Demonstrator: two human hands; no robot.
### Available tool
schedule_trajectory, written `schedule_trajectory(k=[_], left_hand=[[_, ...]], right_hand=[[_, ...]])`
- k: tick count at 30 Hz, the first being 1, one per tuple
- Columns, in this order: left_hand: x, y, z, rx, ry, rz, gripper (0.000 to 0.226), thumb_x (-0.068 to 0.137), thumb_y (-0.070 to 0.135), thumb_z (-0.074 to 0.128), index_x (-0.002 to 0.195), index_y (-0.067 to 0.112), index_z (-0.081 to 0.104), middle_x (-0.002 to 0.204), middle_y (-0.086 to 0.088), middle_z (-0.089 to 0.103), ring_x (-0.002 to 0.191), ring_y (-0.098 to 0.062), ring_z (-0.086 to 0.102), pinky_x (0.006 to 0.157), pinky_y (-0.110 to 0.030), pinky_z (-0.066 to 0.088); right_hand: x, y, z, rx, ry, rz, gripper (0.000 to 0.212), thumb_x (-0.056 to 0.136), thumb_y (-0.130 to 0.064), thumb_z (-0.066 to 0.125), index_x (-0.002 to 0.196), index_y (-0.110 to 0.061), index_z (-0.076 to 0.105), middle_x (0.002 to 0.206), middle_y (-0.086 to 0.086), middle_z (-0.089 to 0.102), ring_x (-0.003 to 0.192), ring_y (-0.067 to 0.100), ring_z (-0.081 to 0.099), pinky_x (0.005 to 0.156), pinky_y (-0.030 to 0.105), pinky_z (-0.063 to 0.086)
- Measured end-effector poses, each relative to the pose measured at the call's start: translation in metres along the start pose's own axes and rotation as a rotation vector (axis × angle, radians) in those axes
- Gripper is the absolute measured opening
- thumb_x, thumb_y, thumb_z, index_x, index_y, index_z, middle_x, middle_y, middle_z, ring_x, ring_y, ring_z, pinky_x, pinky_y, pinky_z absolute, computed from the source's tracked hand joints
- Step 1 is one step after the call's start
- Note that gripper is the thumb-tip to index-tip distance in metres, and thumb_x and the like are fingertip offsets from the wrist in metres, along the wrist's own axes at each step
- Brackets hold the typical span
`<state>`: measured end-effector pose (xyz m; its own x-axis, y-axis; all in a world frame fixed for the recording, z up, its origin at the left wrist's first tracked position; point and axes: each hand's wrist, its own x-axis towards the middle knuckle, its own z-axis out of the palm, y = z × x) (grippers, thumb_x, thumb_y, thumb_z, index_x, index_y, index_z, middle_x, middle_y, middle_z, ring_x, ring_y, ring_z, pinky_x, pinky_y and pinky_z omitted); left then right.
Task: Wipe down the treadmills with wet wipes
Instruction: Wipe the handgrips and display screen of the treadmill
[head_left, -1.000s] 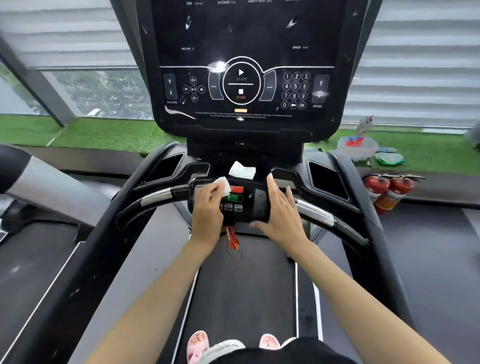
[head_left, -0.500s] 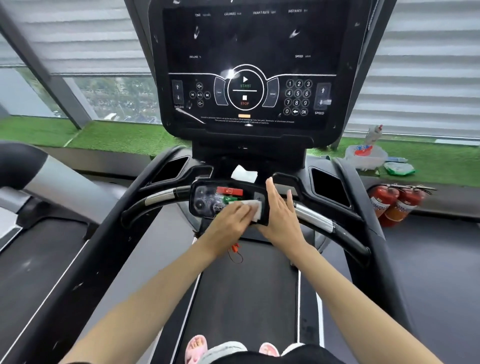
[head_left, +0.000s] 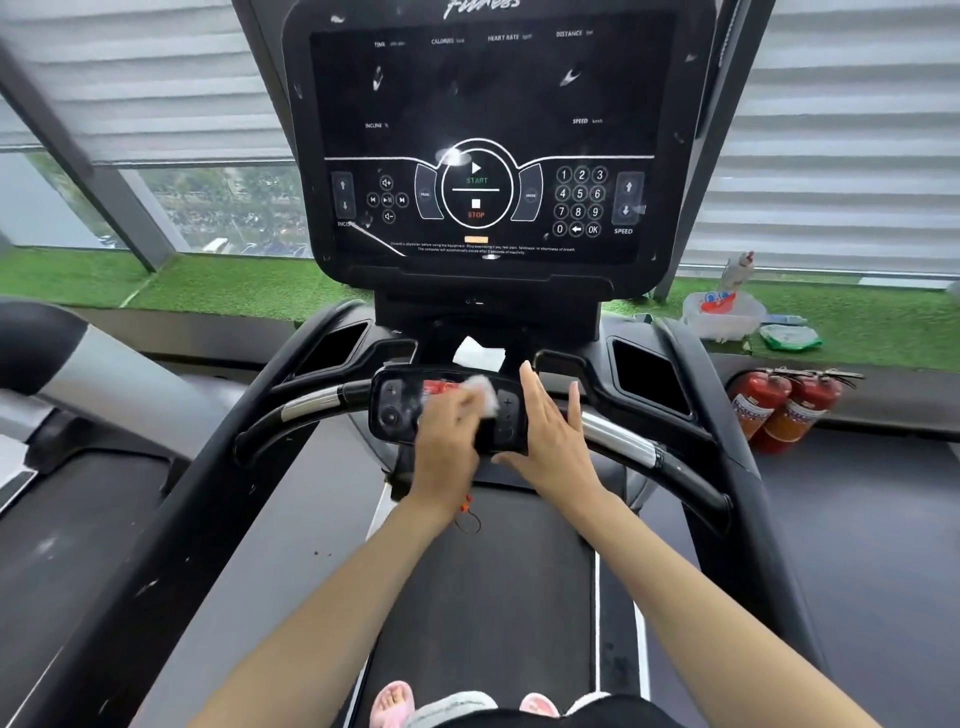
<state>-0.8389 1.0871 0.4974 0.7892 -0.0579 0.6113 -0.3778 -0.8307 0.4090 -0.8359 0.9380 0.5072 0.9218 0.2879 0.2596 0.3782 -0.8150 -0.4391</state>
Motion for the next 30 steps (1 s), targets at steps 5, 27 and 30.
schedule_trajectory(k=[5,27,30], left_hand=[[0.002,-0.026,0.002,0.051,-0.035,0.163,0.042,0.082,-0.015,0.053,0.123,-0.004,0.060,0.111,-0.012,0.055,0.099,-0.026,0.049,0.081,-0.037,0.051],[0.018,-0.006,0.006,0.002,-0.057,0.113,0.036,0.091,0.003,0.046,0.123,0.000,0.062,0.109,-0.009,0.055,0.097,-0.026,0.049,0.076,-0.034,0.053],[0.000,0.014,0.013,0.024,-0.151,0.334,0.037,0.088,0.000,0.048,0.123,-0.002,0.062,0.110,-0.008,0.056,0.093,-0.022,0.049,0.072,-0.029,0.051]], right_hand=[[-0.001,-0.001,-0.005,-0.017,0.007,-0.021,0.129,0.066,-0.037,0.085,0.150,-0.021,-0.013,0.160,0.002,0.020,0.147,0.015,0.021,0.113,0.033,-0.026],[-0.010,-0.003,-0.009,0.079,0.081,0.146,0.120,0.074,-0.029,0.081,0.153,-0.008,-0.007,0.147,-0.002,0.043,0.141,0.009,0.029,0.113,0.037,-0.017],[-0.011,-0.003,-0.007,0.111,0.088,0.167,0.113,0.078,-0.023,0.076,0.153,-0.010,-0.007,0.145,-0.003,0.044,0.138,0.009,0.035,0.114,0.037,-0.019]])
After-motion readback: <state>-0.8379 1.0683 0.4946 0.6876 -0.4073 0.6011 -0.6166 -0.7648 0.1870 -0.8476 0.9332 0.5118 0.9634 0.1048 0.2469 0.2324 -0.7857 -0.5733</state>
